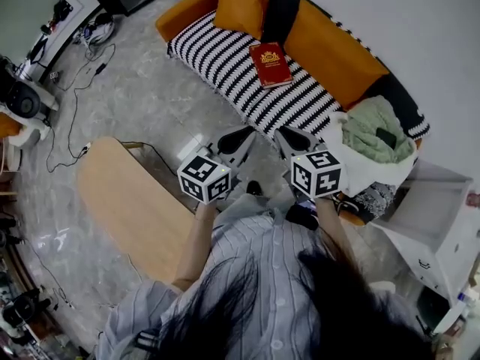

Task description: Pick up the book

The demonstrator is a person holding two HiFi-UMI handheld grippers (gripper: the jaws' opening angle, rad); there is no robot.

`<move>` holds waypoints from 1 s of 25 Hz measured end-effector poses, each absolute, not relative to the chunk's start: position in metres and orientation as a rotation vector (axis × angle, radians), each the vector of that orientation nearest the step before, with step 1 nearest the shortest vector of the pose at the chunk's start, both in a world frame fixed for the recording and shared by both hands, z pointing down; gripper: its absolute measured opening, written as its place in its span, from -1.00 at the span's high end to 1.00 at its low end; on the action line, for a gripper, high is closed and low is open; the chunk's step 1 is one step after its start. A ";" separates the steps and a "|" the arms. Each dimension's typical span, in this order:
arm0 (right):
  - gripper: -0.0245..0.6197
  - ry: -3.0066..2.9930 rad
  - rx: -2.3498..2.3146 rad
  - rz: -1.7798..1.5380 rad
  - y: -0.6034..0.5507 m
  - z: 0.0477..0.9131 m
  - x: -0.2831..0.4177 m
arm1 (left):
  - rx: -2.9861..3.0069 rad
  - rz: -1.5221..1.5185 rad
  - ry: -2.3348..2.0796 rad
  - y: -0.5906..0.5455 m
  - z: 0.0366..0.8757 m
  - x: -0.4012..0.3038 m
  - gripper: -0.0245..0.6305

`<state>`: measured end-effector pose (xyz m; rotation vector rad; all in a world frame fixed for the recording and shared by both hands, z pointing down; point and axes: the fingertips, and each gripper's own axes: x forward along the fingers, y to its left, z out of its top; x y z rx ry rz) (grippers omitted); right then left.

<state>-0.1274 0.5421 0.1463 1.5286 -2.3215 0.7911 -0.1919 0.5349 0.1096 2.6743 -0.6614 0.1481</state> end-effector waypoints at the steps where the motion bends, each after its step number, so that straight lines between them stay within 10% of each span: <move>1: 0.76 -2.315 1.536 0.795 0.542 0.147 -0.127 | 2.673 0.150 -0.657 0.534 0.111 -0.193 0.88; 25: 0.76 -2.263 1.501 0.871 0.466 0.180 -0.096 | 2.583 0.190 -0.705 0.464 0.147 -0.178 0.88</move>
